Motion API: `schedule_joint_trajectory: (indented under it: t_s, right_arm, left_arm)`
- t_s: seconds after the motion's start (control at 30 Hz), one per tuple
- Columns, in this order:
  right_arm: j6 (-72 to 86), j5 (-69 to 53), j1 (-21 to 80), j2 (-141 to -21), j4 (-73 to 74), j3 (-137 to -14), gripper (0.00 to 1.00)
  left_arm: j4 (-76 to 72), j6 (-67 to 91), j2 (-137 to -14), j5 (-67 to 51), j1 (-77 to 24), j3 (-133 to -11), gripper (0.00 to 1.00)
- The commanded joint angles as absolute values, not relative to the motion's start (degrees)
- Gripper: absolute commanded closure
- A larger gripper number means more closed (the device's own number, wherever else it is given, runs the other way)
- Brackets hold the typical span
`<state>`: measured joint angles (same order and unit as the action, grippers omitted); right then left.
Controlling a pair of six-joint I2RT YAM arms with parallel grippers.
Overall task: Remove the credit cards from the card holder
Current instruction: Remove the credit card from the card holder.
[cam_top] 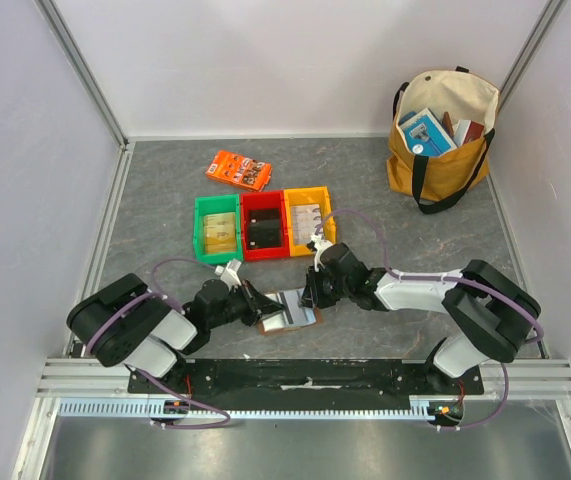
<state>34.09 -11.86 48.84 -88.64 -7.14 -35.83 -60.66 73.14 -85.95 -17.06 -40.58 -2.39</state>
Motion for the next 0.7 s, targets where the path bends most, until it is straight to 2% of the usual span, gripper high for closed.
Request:
schedule_joint_trajectory:
  t_s: [0.0,0.47,0.67]
  right_arm:
    - [32.3,-7.6,48.7,-92.6,-0.1,-34.5,0.81]
    - [32.1,-6.6,48.7,-94.7,2.2,-35.2,0.91]
    - [32.1,-6.5,48.7,-95.1,2.5,-35.5,0.92]
  left_arm:
    - [-64.5,75.9,-81.1,-18.5,-40.5,-0.2,0.90]
    - [-43.3,73.3,-65.8,-14.7,-40.3,-0.2,0.98]
    - [-31.2,71.9,-57.7,-12.3,-40.3,-1.2,0.98]
